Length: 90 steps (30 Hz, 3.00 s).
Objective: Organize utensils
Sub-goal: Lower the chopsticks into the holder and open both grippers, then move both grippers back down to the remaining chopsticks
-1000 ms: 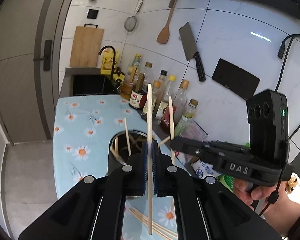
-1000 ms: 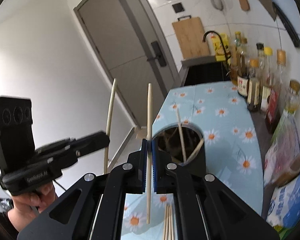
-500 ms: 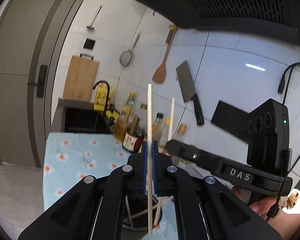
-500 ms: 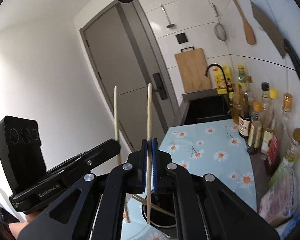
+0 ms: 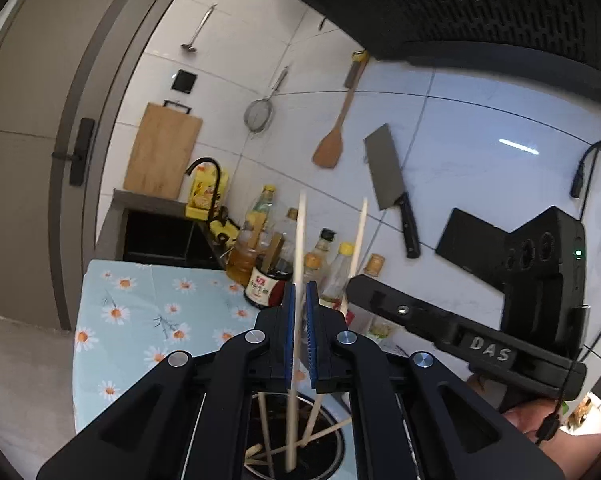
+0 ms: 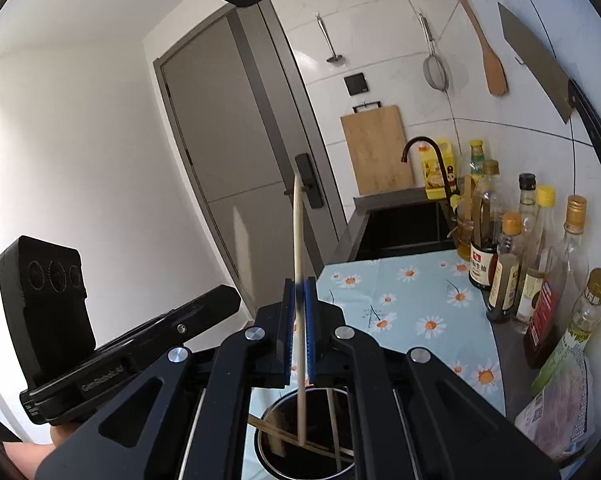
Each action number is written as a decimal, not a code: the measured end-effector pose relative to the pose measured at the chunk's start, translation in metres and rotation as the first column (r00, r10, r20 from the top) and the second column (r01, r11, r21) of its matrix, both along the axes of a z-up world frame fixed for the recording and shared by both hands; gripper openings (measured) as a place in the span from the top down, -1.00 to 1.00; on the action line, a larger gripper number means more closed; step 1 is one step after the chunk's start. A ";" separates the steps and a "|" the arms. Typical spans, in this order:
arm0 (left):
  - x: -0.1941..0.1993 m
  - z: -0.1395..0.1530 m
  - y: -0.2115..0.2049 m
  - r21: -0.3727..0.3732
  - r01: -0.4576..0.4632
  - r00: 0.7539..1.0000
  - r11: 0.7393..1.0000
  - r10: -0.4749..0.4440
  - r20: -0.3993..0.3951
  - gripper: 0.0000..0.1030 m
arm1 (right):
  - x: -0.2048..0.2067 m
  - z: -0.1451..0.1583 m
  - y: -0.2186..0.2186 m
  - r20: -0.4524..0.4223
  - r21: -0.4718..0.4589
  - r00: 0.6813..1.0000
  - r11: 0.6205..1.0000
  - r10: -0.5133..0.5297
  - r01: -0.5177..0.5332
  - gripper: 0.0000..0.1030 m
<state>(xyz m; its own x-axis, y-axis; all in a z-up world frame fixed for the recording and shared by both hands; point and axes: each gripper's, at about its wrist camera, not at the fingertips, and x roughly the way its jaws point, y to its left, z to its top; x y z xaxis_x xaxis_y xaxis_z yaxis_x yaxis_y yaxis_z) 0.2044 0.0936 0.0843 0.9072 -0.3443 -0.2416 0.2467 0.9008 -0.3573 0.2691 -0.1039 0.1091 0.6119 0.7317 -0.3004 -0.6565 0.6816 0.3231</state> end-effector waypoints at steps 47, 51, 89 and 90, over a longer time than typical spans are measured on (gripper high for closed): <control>-0.120 -0.008 -0.005 0.039 -0.058 0.988 0.998 0.063 -0.140 0.32 | -0.118 -0.016 -0.036 0.034 -0.208 0.998 0.976 -0.053 0.059 0.21; -0.129 -0.020 -0.005 0.032 -0.071 0.983 0.997 0.075 -0.170 0.27 | -0.125 -0.027 -0.038 0.003 -0.224 0.999 0.973 -0.049 0.048 0.11; -0.155 -0.171 -0.036 -0.012 0.017 0.802 1.000 -0.021 -0.597 0.26 | -0.076 -0.229 0.020 -0.666 -0.414 0.731 0.741 0.149 -0.528 0.78; -0.155 -0.172 -0.036 -0.014 0.018 0.799 1.000 -0.023 -0.601 0.25 | -0.076 -0.231 0.023 -0.669 -0.419 0.728 0.733 0.149 -0.535 0.80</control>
